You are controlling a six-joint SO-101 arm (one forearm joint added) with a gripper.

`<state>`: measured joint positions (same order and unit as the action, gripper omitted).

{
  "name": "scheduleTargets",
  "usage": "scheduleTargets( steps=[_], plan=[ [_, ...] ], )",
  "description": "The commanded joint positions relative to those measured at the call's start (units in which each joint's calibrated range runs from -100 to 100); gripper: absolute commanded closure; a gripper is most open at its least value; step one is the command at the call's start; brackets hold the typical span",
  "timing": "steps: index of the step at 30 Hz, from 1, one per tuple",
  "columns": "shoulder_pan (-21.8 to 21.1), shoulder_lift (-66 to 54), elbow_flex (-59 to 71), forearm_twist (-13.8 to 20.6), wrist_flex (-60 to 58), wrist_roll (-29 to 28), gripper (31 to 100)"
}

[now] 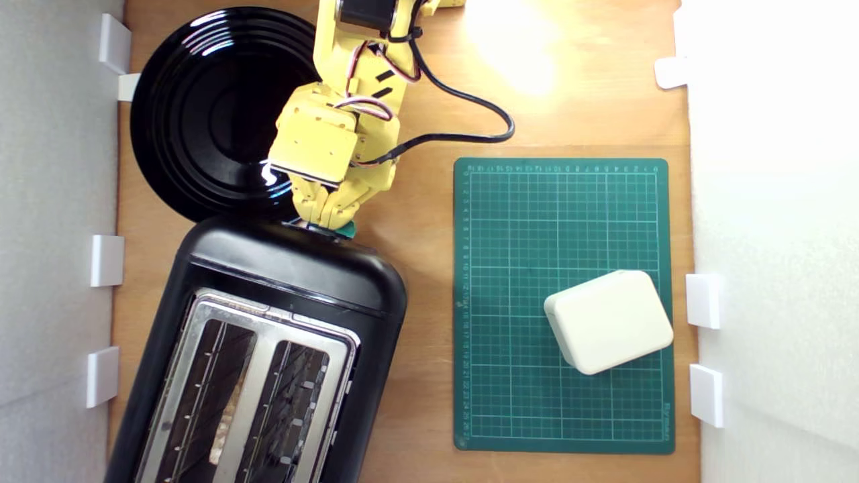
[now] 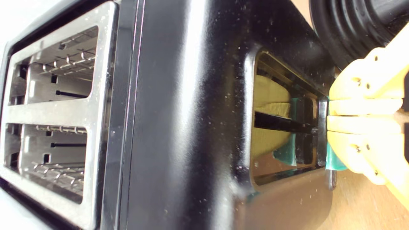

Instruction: Start toaster

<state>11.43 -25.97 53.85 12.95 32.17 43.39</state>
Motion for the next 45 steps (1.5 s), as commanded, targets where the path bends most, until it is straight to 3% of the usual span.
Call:
scheduleTargets(
  steps=[1, 14, 30, 40, 45],
  plan=[
    [0.2, 0.2, 4.1, 0.5, -1.7, 0.2, 98.9],
    [0.2, 0.4, 16.6, 2.2, -10.5, 0.2, 98.9],
    [0.2, 1.4, 19.9, 1.3, -10.9, 0.1, 98.9],
    [2.2, 9.6, 18.5, 1.0, -10.7, -0.1, 98.9],
    [2.3, 13.7, 13.8, -4.0, -10.3, 0.0, 98.9]
  ],
)
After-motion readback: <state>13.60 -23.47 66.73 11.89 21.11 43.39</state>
